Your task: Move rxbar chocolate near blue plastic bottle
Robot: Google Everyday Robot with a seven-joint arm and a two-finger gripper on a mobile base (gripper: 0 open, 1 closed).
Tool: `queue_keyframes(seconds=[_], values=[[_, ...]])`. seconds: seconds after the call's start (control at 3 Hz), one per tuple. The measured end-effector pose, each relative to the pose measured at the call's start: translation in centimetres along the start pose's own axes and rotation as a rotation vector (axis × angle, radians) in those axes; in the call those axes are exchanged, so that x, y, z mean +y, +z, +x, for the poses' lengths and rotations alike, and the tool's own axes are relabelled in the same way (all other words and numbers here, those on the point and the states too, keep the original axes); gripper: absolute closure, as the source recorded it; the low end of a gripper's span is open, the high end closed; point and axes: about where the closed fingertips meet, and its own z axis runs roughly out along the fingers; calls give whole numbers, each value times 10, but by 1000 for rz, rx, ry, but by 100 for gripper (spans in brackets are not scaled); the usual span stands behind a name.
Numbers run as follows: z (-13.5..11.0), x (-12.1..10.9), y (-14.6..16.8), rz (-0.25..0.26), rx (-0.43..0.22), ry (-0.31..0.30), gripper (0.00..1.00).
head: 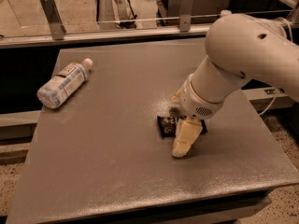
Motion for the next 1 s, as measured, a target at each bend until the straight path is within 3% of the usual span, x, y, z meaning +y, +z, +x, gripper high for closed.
queue_keyframes(seconds=[0.67, 1.0], values=[[-14, -8, -21, 9, -44, -8, 69], [-24, 1, -23, -12, -67, -16, 91]])
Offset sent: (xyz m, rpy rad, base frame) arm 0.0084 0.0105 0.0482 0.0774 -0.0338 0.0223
